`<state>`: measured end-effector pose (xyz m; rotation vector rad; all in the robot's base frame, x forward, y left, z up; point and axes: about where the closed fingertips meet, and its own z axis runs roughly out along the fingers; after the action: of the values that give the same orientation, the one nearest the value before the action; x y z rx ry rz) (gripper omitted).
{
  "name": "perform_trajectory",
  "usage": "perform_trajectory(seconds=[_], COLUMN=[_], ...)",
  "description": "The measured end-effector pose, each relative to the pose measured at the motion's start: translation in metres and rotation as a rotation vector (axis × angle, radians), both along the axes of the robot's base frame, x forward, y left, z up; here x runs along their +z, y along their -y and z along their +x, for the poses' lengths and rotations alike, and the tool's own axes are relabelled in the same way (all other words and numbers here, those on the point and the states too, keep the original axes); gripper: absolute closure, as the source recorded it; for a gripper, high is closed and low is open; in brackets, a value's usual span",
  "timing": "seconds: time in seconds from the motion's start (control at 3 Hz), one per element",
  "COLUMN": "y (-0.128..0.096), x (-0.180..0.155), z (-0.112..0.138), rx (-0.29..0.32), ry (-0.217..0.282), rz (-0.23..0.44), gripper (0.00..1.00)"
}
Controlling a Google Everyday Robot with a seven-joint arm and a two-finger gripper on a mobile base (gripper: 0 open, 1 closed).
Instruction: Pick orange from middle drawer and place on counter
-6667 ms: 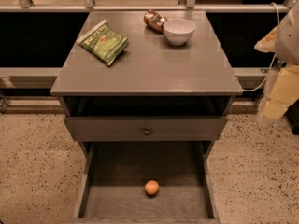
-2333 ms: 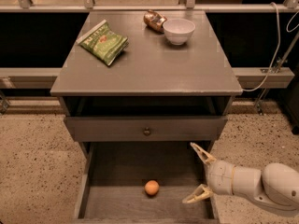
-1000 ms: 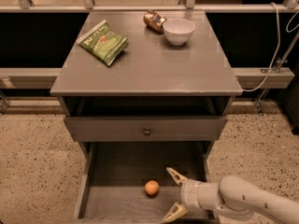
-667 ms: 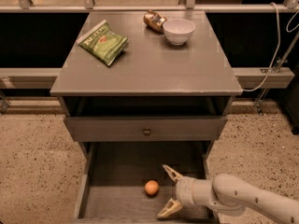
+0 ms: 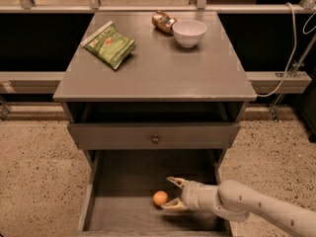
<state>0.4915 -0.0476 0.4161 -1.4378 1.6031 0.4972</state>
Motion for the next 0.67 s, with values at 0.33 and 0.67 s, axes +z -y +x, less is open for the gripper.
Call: perform_trajectory(seconds=[0.33, 0.67], y=[-0.004, -0.018], x=[-0.02, -0.04], z=[0.0, -0.007], rx=[0.003, 0.045], ry=[-0.029, -0.076], rz=[-0.023, -0.058], gripper=[0.28, 0.28])
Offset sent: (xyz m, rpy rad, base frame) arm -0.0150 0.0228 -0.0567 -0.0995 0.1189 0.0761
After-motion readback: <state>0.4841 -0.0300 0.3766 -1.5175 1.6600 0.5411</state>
